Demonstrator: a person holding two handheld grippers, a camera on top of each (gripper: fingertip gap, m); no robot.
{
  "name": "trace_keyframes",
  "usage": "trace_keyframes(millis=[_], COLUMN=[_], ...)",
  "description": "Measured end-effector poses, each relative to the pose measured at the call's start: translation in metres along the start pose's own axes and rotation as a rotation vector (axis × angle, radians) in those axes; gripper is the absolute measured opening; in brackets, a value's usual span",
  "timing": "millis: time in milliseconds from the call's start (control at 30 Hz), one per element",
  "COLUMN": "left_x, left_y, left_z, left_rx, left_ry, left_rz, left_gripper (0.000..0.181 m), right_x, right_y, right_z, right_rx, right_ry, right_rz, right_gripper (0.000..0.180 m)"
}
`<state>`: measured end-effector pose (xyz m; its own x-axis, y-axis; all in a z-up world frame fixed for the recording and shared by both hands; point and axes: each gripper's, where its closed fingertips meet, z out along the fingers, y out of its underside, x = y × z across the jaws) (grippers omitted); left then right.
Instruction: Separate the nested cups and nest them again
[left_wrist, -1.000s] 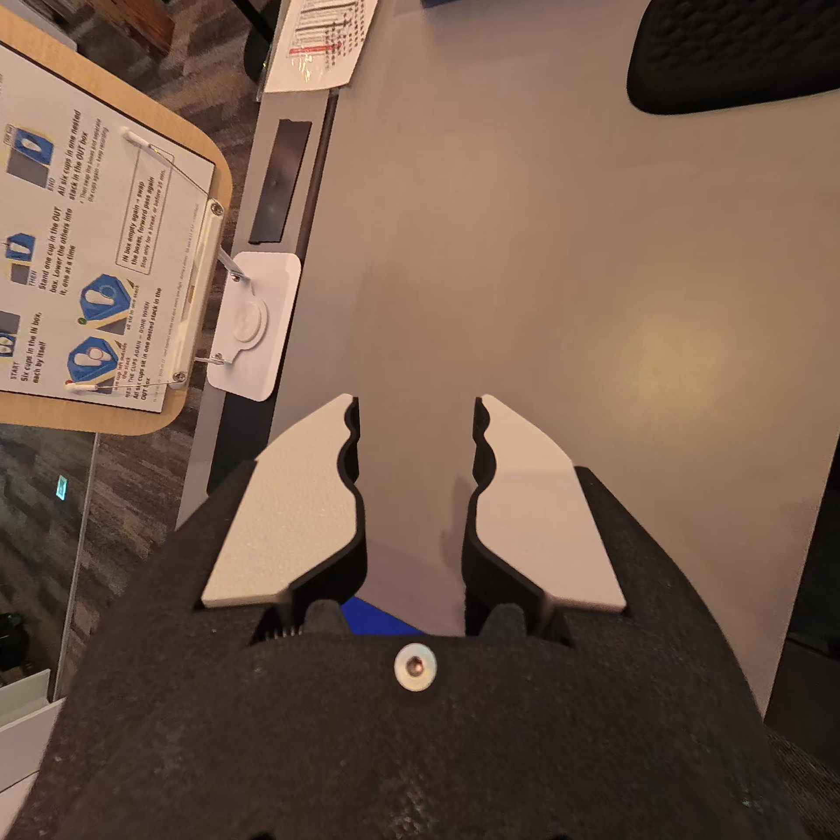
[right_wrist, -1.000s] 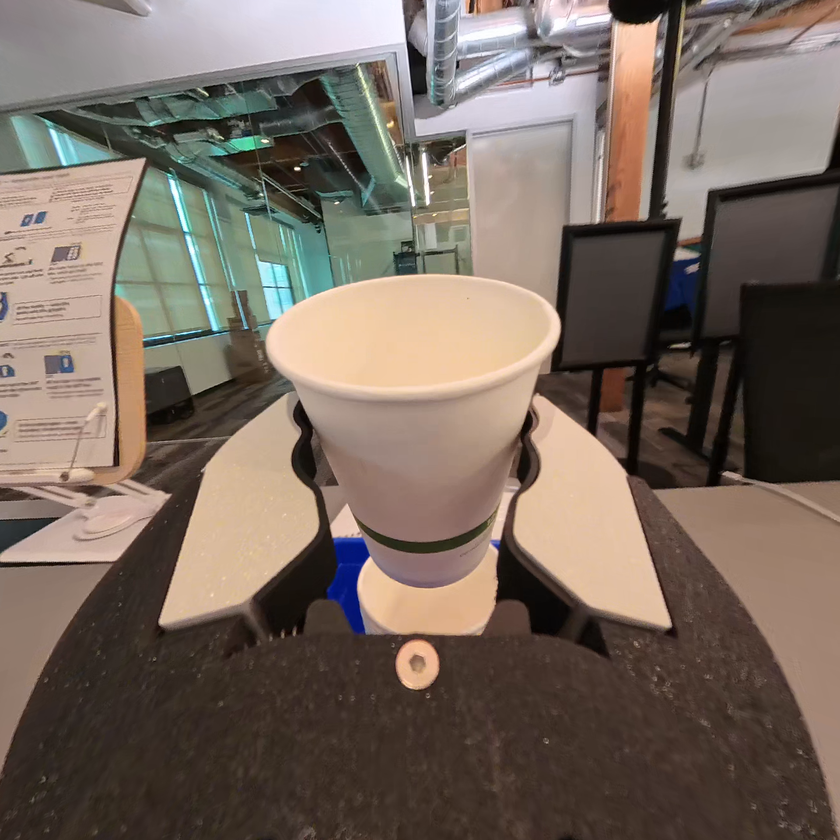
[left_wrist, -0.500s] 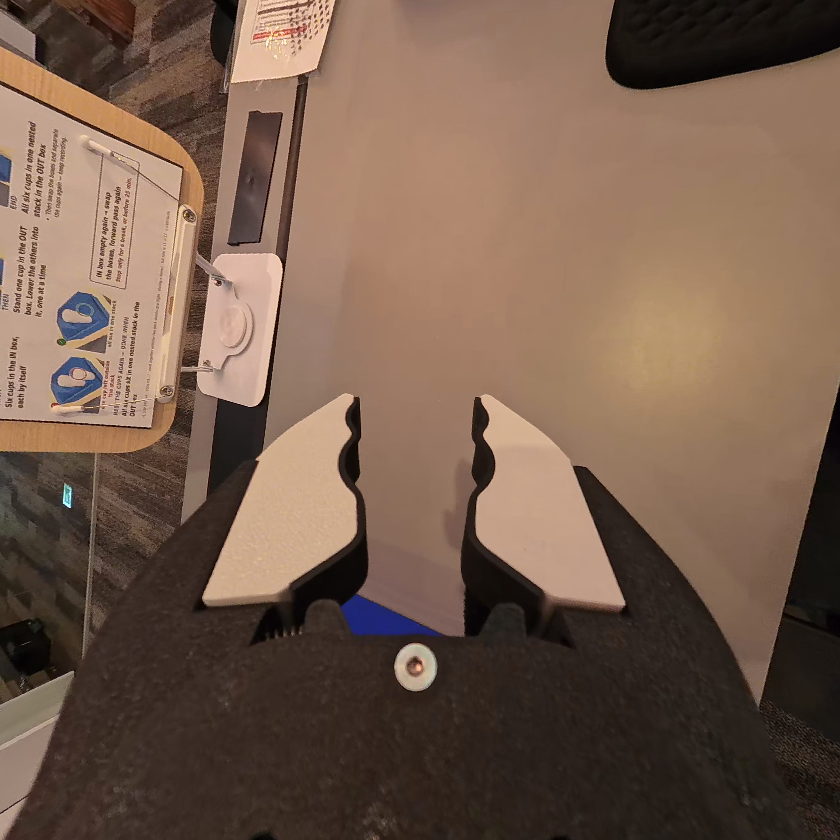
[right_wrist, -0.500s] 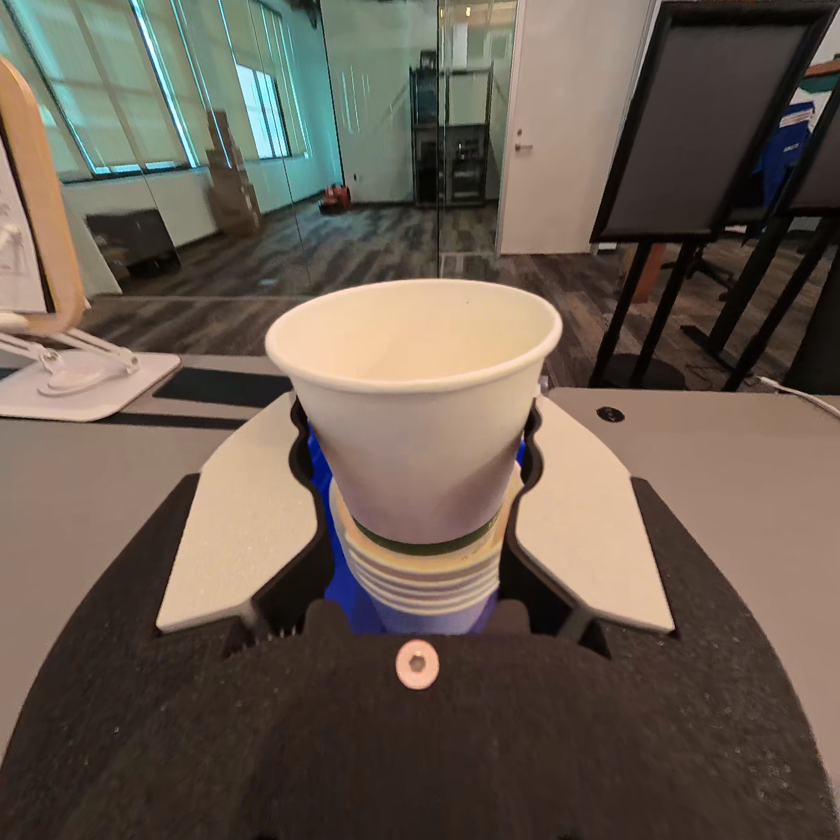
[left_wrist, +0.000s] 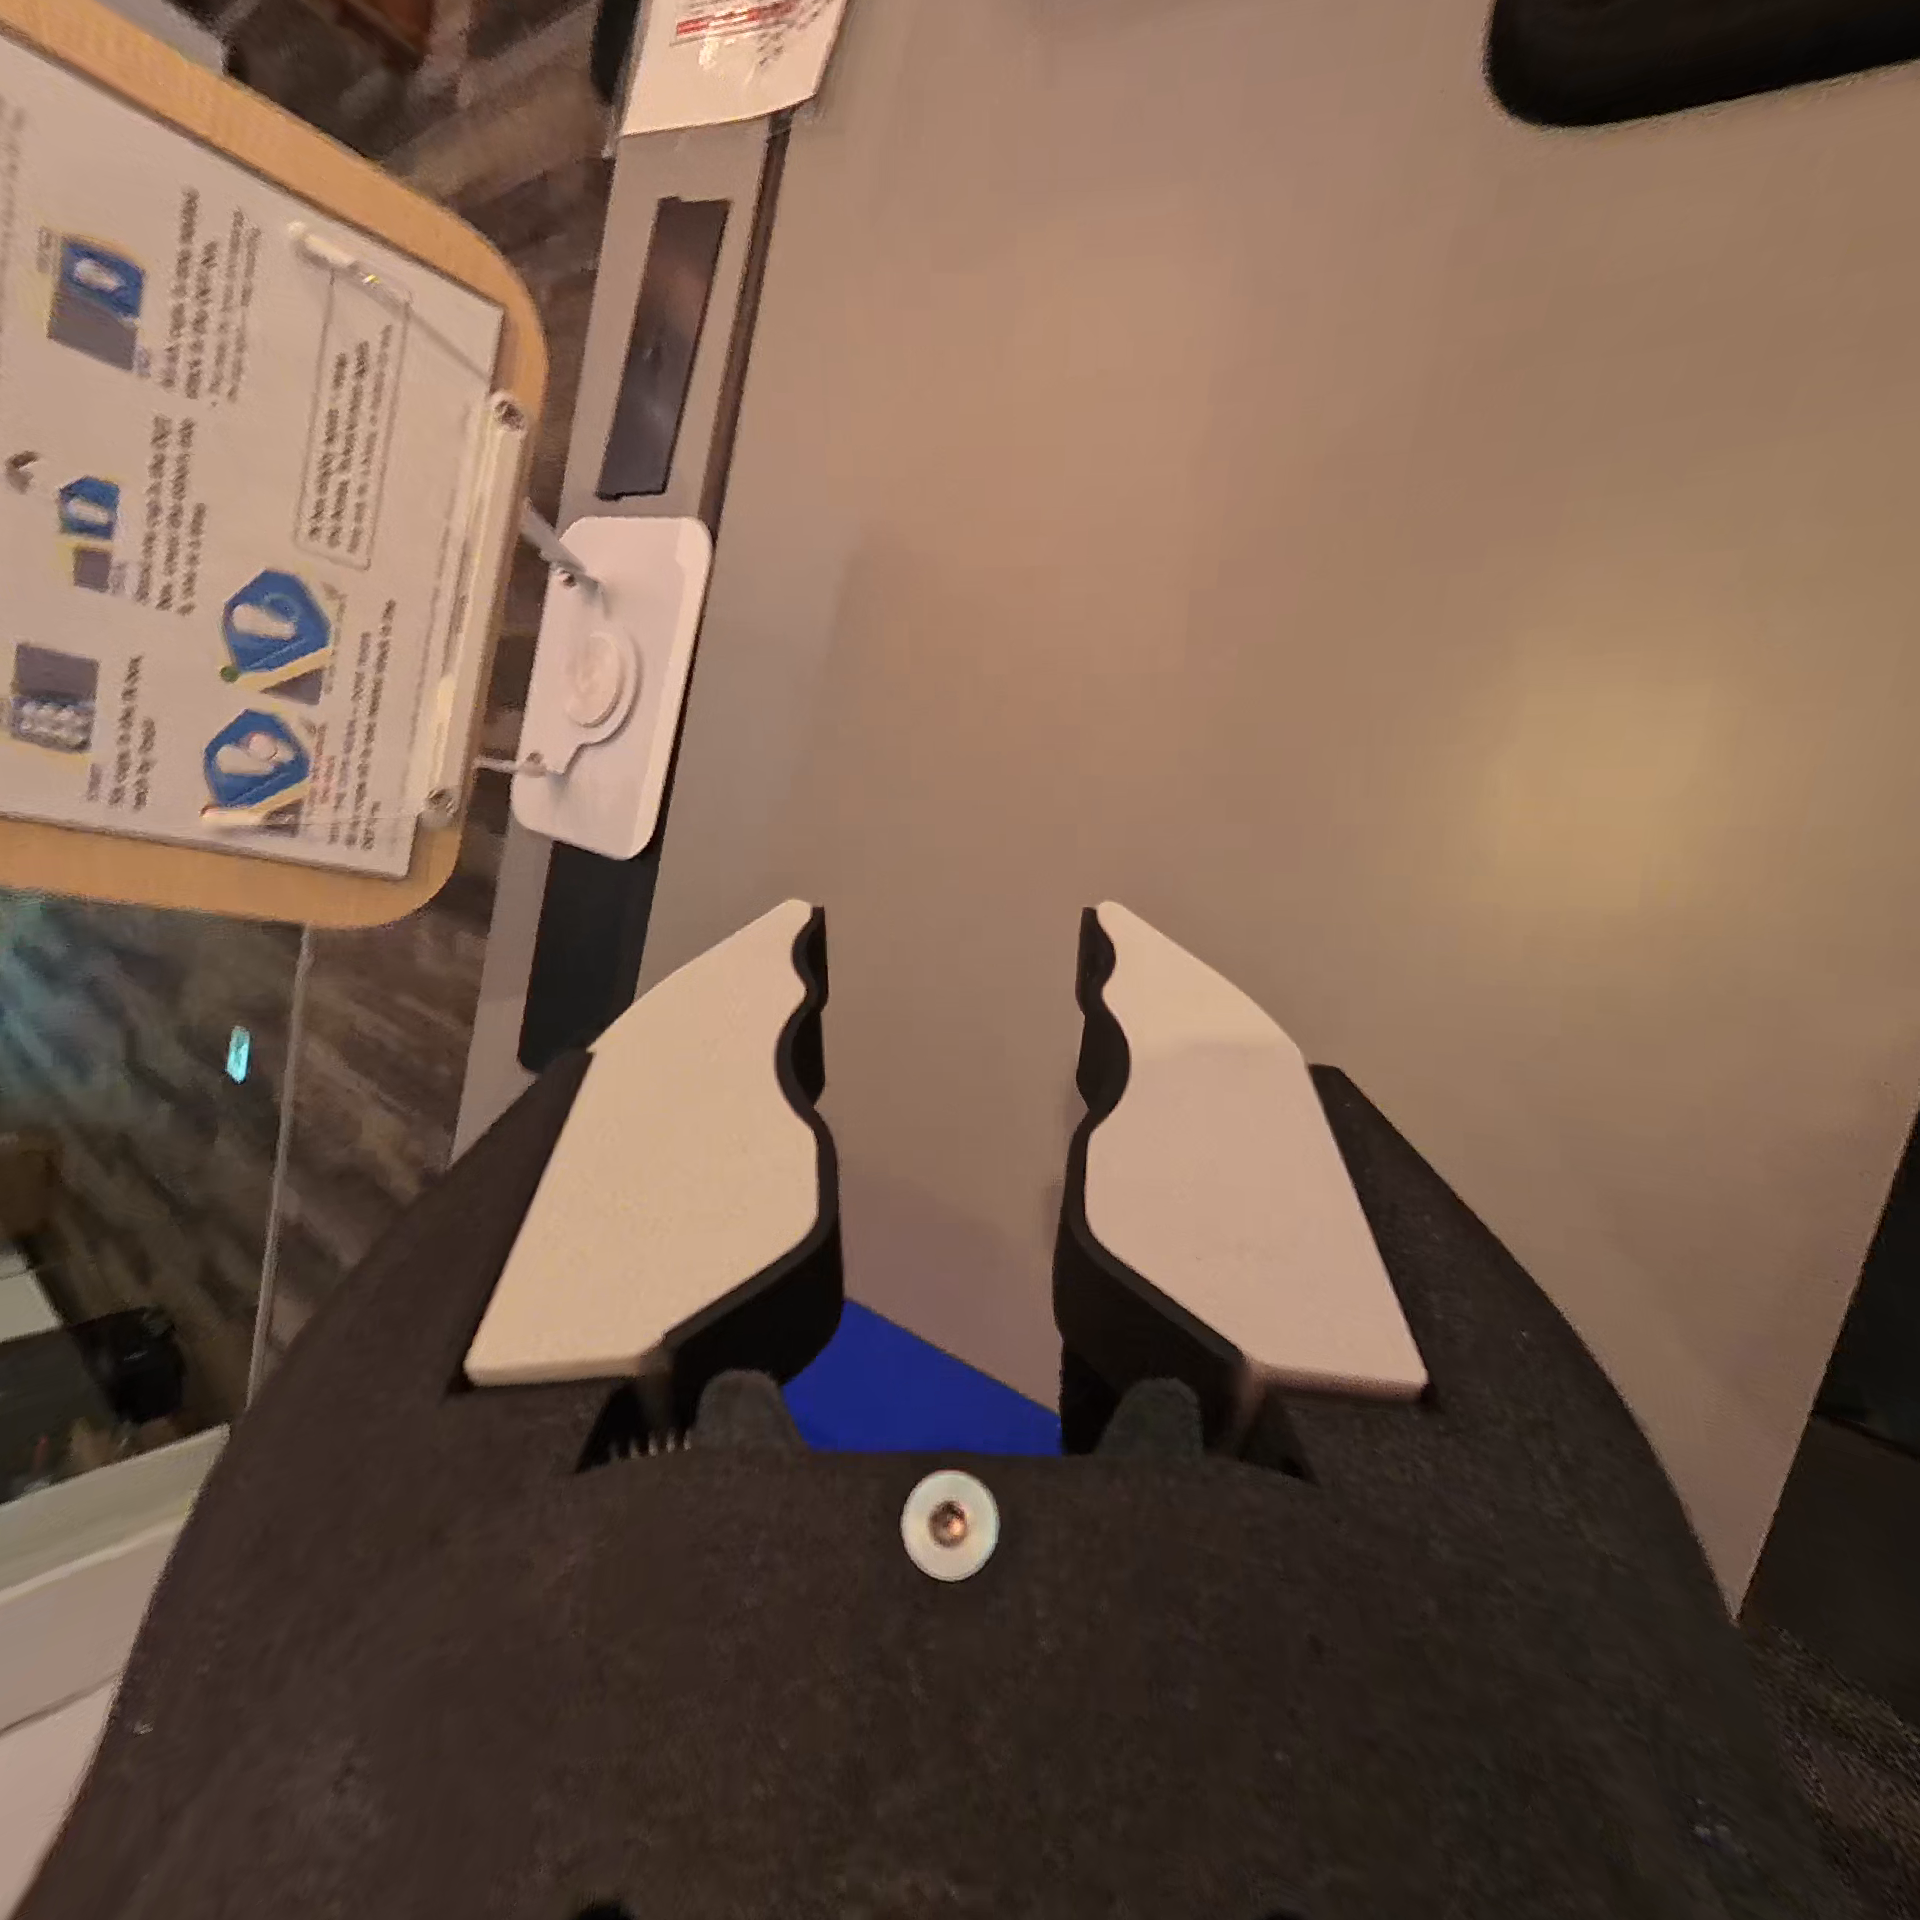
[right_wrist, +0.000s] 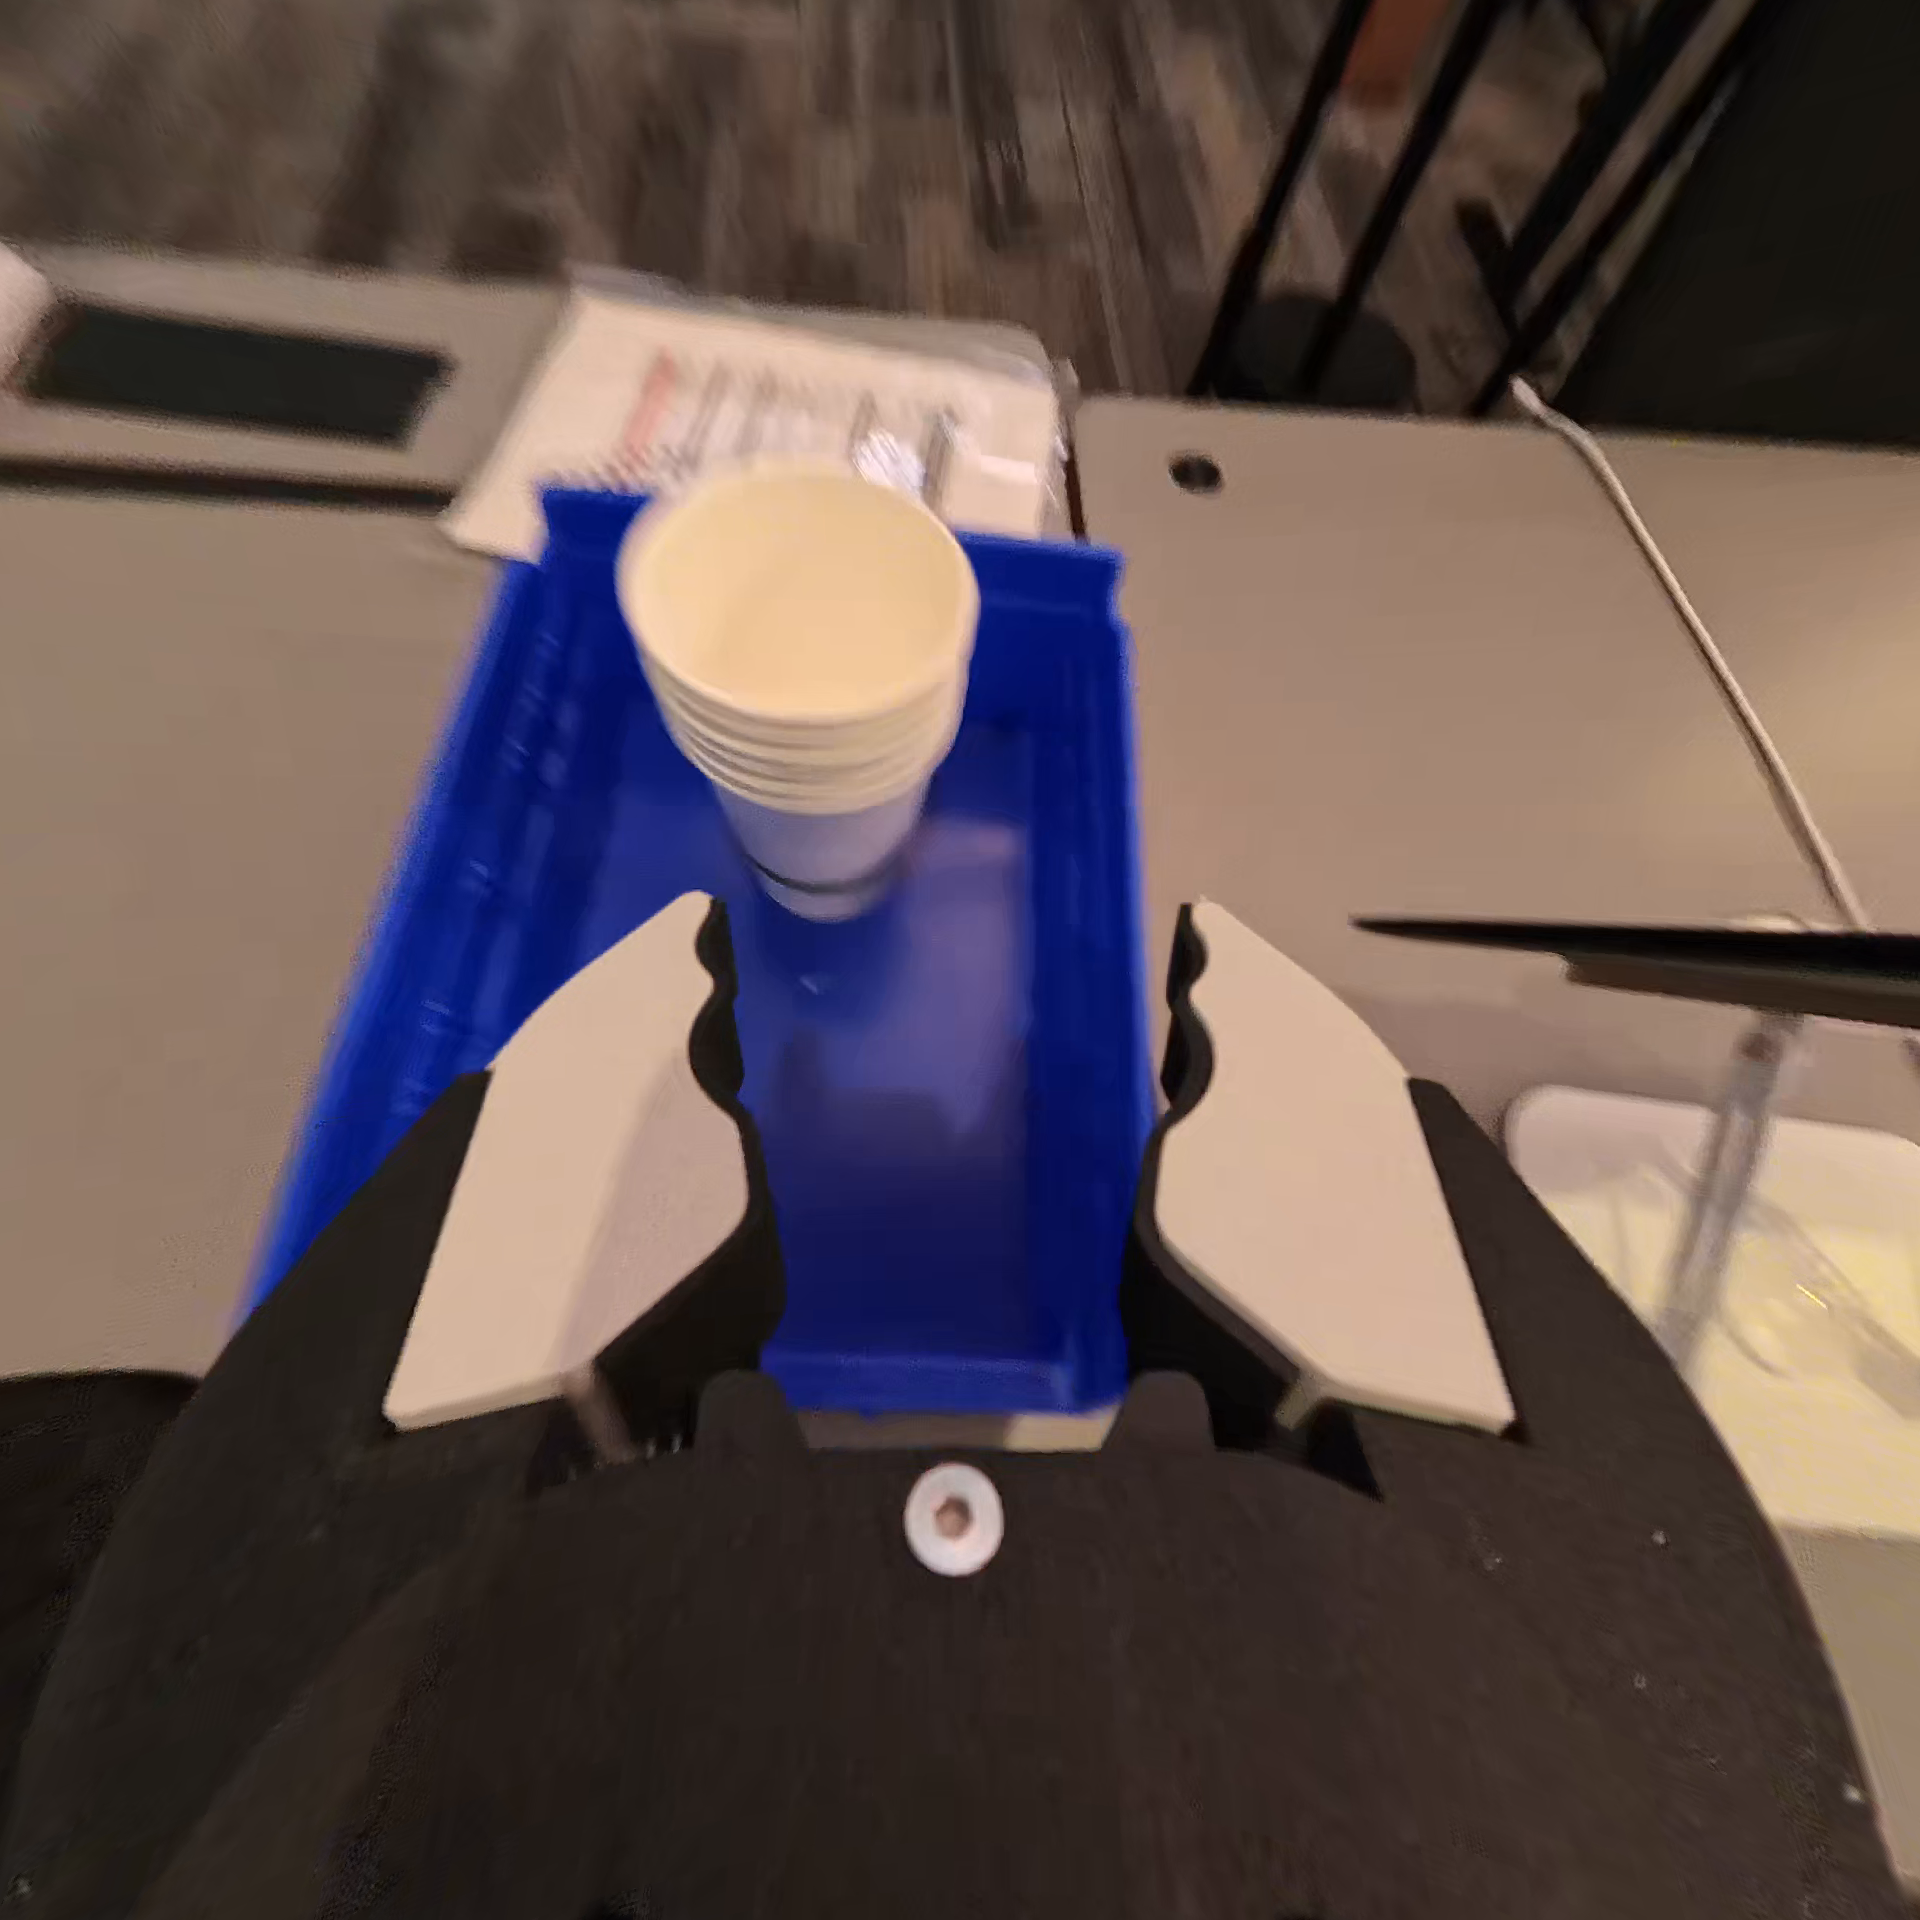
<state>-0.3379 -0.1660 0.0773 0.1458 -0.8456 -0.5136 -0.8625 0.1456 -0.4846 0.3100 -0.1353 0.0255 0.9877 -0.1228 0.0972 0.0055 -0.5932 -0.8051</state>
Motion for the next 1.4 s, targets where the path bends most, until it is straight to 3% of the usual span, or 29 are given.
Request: trace_keyframes(millis=[100, 267, 333, 433, 533, 600, 700, 800, 933, 1033, 1133, 1400], left_x=[-0.02, -0.058, -0.06, -0.067, -0.073, -0.075, -0.063, -0.05, -0.038, -0.033, -0.034, -0.043], left_y=[0.021, 0.101, 0.129, 0.176, 0.234, 0.265, 0.294, 0.3, 0.272, 0.272, 0.282, 0.269], left_z=[-0.015, -0.033, -0.034, -0.039, -0.04, -0.032, -0.013, 0.004, 0.032, 0.049, 0.058, 0.073], left_rx=[-0.009, -0.144, -0.135, -0.127, -0.213, -0.222, -0.243, -0.23, -0.135, -0.248, -0.375, -0.431], left_ry=[-0.133, -0.402, -0.417, -0.485, -0.514, -0.485, -0.387, -0.343, -0.266, -0.294, -0.365, -0.455], left_rz=[-0.103, -0.403, -0.581, -0.823, -1.007, -1.169, -1.337, -1.386, -1.419, -1.352, -1.284, -1.238], left_gripper=[0.042, 0.046, 0.049, 0.048, 0.052, 0.053, 0.055, 0.054, 0.054, 0.045, 0.01, 0.007], right_x=[0.046, 0.059, 0.052, 0.054, 0.051, 0.039, 0.036, 0.036, 0.036, 0.036, 0.035, 0.034], right_y=[0.026, 0.066, 0.08, 0.098, 0.112, 0.12, 0.122, 0.123, 0.123, 0.123, 0.123, 0.124], right_z=[0.018, 0.051, 0.062, 0.074, 0.082, 0.083, 0.084, 0.084, 0.084, 0.083, 0.082, 0.081], right_rx=[-0.19, -0.351, -0.406, -0.485, -0.57, -0.646, -0.697, -0.699, -0.703, -0.712, -0.712, -0.758], right_ry=[0.09, -0.094, -0.166, -0.141, -0.127, -0.178, -0.165, -0.177, -0.171, -0.172, -0.178, -0.179], right_rz=[-0.094, 0.054, 0.107, 0.111, 0.076, 0.051, 0.033, 0.052, 0.035, 0.031, 0.025, 0.007], right_gripper=[0.073, 0.069, 0.066, 0.059, 0.04, 0.009, 0.006, 0.006, 0.006, 0.006, 0.006, 0.007])
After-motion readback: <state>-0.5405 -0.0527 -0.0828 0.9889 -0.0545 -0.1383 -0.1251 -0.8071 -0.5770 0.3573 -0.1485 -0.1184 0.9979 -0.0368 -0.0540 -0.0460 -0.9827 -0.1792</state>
